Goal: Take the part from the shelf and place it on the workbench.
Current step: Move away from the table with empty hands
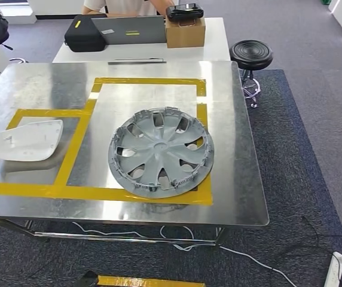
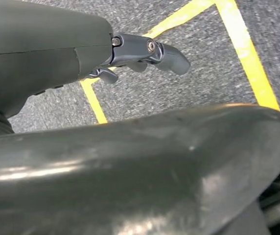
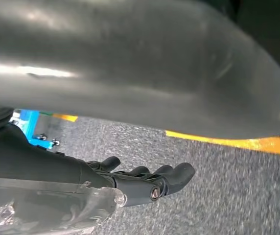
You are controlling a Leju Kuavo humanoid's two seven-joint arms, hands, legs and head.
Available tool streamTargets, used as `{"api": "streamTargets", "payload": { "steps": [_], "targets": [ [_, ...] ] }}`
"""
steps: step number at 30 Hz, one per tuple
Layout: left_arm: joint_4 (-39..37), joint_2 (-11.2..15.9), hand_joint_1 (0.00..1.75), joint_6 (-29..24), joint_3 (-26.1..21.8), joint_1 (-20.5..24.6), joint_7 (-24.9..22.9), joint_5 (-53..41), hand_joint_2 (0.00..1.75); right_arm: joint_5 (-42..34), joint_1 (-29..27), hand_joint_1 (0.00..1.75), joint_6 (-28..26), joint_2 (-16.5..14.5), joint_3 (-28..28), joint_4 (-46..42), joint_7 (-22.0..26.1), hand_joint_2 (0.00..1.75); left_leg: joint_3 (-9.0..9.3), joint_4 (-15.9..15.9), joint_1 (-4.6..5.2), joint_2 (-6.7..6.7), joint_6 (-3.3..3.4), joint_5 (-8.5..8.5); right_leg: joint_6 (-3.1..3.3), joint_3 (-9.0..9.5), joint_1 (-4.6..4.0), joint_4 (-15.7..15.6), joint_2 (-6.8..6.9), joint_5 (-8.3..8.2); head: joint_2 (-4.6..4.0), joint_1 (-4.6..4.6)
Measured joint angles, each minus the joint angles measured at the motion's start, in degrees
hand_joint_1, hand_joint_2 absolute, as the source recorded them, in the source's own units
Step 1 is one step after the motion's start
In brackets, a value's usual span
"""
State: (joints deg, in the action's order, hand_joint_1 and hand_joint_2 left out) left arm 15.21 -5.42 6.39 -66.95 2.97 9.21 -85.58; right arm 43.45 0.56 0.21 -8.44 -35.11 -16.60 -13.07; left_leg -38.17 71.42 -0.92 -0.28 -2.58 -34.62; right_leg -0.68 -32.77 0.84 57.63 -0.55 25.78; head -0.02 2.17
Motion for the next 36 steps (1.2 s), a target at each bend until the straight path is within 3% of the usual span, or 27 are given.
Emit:
{"api": "streamTargets", "payload": {
  "steps": [1, 2, 4, 6, 7, 9, 10, 12, 14, 15, 16, 17, 19, 21, 22, 24, 26, 27, 29, 30, 31, 32, 33, 35, 36],
  "targets": [
    [0.0, 0.0, 0.00, -0.2, 0.0, 0.0, 0.3, 0.2, 0.00, -0.3, -0.1, 0.00, -0.3, -0.1, -0.2, 0.0, 0.5, 0.00, 0.09, 1.0, 0.00, 0.00, 0.07, -0.09, -0.01, -0.40, -0.07, 0.0, 0.01, -0.30, 0.01, 0.01],
    [0.0, 0.0, 0.00, -0.5, 0.0, 0.0, 0.6, 0.4, 0.00, -0.3, -0.1, 0.00, -0.5, -0.2, -0.5, 0.0, 1.0, 0.00, 1.39, -0.5, 0.00, 0.00, 0.18, 0.93, -0.08, -0.77, -0.10, 0.0, -0.01, -0.60, 0.01, 0.01],
    [0.0, 0.0, 0.00, -0.7, 0.0, 0.1, 1.0, 0.5, 0.00, 0.7, -0.1, 0.00, -0.6, -0.5, -0.9, -0.1, 1.7, 0.00, 6.61, -8.2, -0.01, -0.01, 0.40, 3.94, -0.45, -1.29, -0.16, 0.1, -0.09, -1.17, 0.00, 0.03],
    [0.0, -0.1, 0.00, -0.7, 0.0, 0.4, 1.1, 0.4, 0.00, 1.9, -0.1, 0.00, -0.8, -0.6, -1.1, -0.3, 2.4, 0.00, 10.75, -14.8, 0.07, -0.13, 0.62, 5.46, -1.11, -1.66, -0.35, 0.2, -0.15, -1.74, 0.00, 0.11],
    [0.0, -0.1, 0.00, -0.7, 0.0, 0.5, 1.0, 0.3, 0.00, 2.4, -0.1, 0.00, -0.8, -0.6, -1.2, -0.3, 2.7, 0.00, 11.42, -16.2, 0.16, -0.19, 0.76, 5.54, -1.52, -1.79, -0.42, 0.2, -0.15, -2.07, 0.01, 0.15],
    [0.0, -0.2, 0.00, -0.7, 0.0, 0.5, 0.8, 0.2, 0.00, 3.6, -0.1, 0.00, -0.8, -0.6, -1.7, -0.5, 3.0, 0.00, 10.83, -16.3, 0.28, -0.16, 1.42, 5.94, -2.30, -1.98, -0.31, 0.1, -0.13, -2.65, 0.01, 0.14],
    [0.0, -0.3, 0.00, -0.7, 0.0, 0.4, 0.7, 0.1, 0.00, 4.2, -0.2, 0.00, -0.7, -0.6, -2.0, -0.5, 3.1, 0.00, 10.48, -16.3, 0.29, -0.05, 1.92, 6.29, -2.60, -2.26, -0.21, 0.4, -0.08, -2.19, 0.01, 0.10],
    [0.0, -0.3, 0.00, -0.7, 0.0, 0.4, 0.7, 0.1, 0.00, 4.9, -0.3, 0.00, -0.5, -0.6, -2.5, -0.6, 3.2, 0.00, 9.56, -16.4, 0.24, 0.18, 2.92, 7.22, -3.07, -3.68, -0.10, 4.0, 0.05, 1.50, 0.00, -0.07],
    [0.0, -0.3, 0.00, -0.8, 0.0, 0.4, 0.7, 0.1, 0.00, 5.1, -0.3, 0.00, -0.4, -0.6, -2.9, -0.8, 3.3, 0.00, 8.30, -16.3, 0.45, 0.28, 3.37, 8.24, -3.37, -5.95, -0.13, 11.6, 0.12, 6.90, -0.01, -0.20],
    [0.0, -0.3, 0.00, -0.8, 0.0, 0.4, 0.7, 0.1, 0.00, 5.1, -0.3, 0.00, -0.4, -0.6, -3.0, -0.8, 3.3, 0.00, 7.63, -16.3, 0.59, 0.31, 3.43, 8.77, -3.42, -6.64, -0.15, 15.0, 0.12, 8.46, 0.00, -0.21],
    [0.0, -0.4, 0.00, -0.8, 0.0, 0.3, 0.7, 0.1, 0.00, 5.2, -0.3, 0.00, -0.4, -0.6, -3.2, -0.9, 3.3, 0.00, 6.97, -16.3, 0.71, 0.34, 3.44, 9.29, -3.38, -6.44, -0.18, 16.6, 0.12, 8.68, 0.00, -0.20],
    [0.0, -0.4, 0.00, -0.8, 0.0, 0.3, 0.7, 0.1, 0.00, 5.3, -0.3, 0.00, -0.3, -0.6, -3.4, -0.9, 3.3, 0.00, 6.37, -16.3, 0.81, 0.36, 3.40, 9.76, -3.25, -5.15, -0.23, 16.1, 0.12, 7.76, 0.00, -0.20],
    [0.0, -0.5, 0.00, -0.8, 0.0, 0.4, 0.7, 0.1, 0.00, 5.5, -0.2, 0.00, -0.3, -0.6, -3.7, -1.0, 3.2, 0.00, 5.39, -16.2, 0.91, 0.35, 3.18, 10.63, -2.76, 0.26, -0.35, 9.2, 0.12, 4.84, 0.00, -0.20],
    [0.0, -0.6, 0.00, -0.8, 0.0, 0.4, 0.7, 0.1, 0.00, 6.0, 0.0, 0.00, -0.2, -0.6, -4.0, -1.2, 3.0, 0.00, 4.70, -16.0, 1.08, 0.34, 2.69, 11.47, -2.27, 5.76, -0.58, 0.9, 0.09, 3.97, 0.01, -0.13],
    [0.0, -0.6, 0.00, -0.7, 0.0, 0.4, 0.5, 0.2, 0.00, 6.4, 0.1, 0.00, -0.2, -0.6, -4.2, -1.3, 2.9, 0.00, 4.49, -15.9, 1.11, 0.35, 2.38, 11.89, -2.07, 7.03, -0.70, -1.4, 0.07, 4.13, 0.01, -0.11],
    [0.0, -0.6, 0.00, -0.7, 0.0, 0.4, 0.2, 0.4, 0.00, 7.0, 0.2, 0.00, -0.1, -0.7, -4.6, -1.4, 2.8, 0.00, 4.19, -16.0, 1.06, 0.35, 1.68, 12.71, -1.43, 6.67, -0.83, -2.1, 0.07, 3.88, 0.00, -0.08],
    [0.0, -0.7, 0.00, -0.6, 0.0, 0.3, -0.1, 0.5, 0.00, 7.3, 0.2, 0.00, 0.0, -0.8, -5.0, -1.5, 2.7, 0.00, 3.42, -15.1, 0.95, 0.27, 0.92, 11.28, -0.37, 5.61, -0.69, -2.2, 0.23, 2.89, 0.01, 0.01],
    [0.0, -0.7, 0.00, -0.6, -0.1, 0.3, -0.1, 0.5, 0.00, 7.4, 0.2, 0.00, 0.0, -0.8, -5.2, -1.6, 2.7, 0.00, 2.65, -13.1, 0.90, 0.24, 0.55, 8.97, 0.08, 4.98, -0.57, -2.3, 0.31, 2.20, 0.01, 0.18],
    [0.0, -0.8, 0.00, -0.6, -0.1, 0.3, -0.1, 0.5, 0.00, 7.5, 0.2, 0.00, 0.0, -0.9, -5.3, -1.7, 2.7, 0.00, 0.53, -6.1, 0.80, 0.23, -0.05, 2.98, 0.44, 3.47, -0.54, -2.3, 0.38, 0.83, 0.00, 0.51],
    [0.0, -0.8, 0.00, -0.6, -0.1, 0.3, -0.1, 0.5, 0.00, 7.5, 0.1, 0.00, 0.0, -0.9, -5.4, -1.7, 2.7, 0.00, -0.30, -2.4, 0.77, 0.23, -0.24, 1.12, 0.43, 2.67, -0.54, -2.2, 0.39, 0.16, -0.01, 0.54],
    [0.0, -0.8, 0.00, -0.6, -0.1, 0.3, -0.1, 0.5, 0.00, 7.5, 0.1, 0.00, 0.0, -0.9, -5.4, -1.7, 2.7, 0.00, -0.49, 0.1, 0.76, 0.23, -0.35, 0.72, 0.35, 1.80, -0.53, -2.1, 0.42, -0.46, 0.00, 0.54],
    [0.0, -0.8, 0.00, -0.6, -0.1, 0.3, -0.1, 0.6, 0.00, 7.5, 0.1, 0.00, 0.0, -0.9, -5.4, -1.7, 2.7, 0.00, 0.24, 0.6, 0.73, 0.23, -0.41, 1.68, 0.21, 0.93, -0.50, -1.9, 0.42, -1.02, 0.00, 0.54],
    [0.0, -0.8, 0.00, -0.6, -0.1, 0.4, -0.1, 0.6, 0.00, 7.5, 0.1, 0.00, 0.0, -0.9, -5.5, -1.7, 2.7, 0.00, 1.95, -0.8, 0.68, 0.23, -0.45, 3.39, 0.01, 0.10, -0.43, -1.7, 0.42, -1.52, 0.00, 0.54],
    [0.0, -0.8, 0.00, -0.1, -0.1, 0.5, -0.4, 1.1, 0.00, 7.8, 0.1, 0.00, 0.2, -0.9, -5.5, -1.8, 2.7, 0.00, 7.82, -8.5, 0.49, 0.22, -0.53, 5.85, -0.58, -1.36, -0.38, -1.1, 0.37, -2.35, 0.00, 0.62],
    [0.0, -0.8, 0.00, 0.4, -0.2, 0.7, -0.5, 1.7, 0.00, 8.2, 0.1, 0.00, 0.3, -1.0, -5.5, -1.8, 2.7, 0.00, 10.52, -12.6, 0.47, 0.15, -0.26, 5.80, -0.91, -1.92, -0.45, -0.7, 0.34, -2.73, 0.01, 0.67]
  ]
}}
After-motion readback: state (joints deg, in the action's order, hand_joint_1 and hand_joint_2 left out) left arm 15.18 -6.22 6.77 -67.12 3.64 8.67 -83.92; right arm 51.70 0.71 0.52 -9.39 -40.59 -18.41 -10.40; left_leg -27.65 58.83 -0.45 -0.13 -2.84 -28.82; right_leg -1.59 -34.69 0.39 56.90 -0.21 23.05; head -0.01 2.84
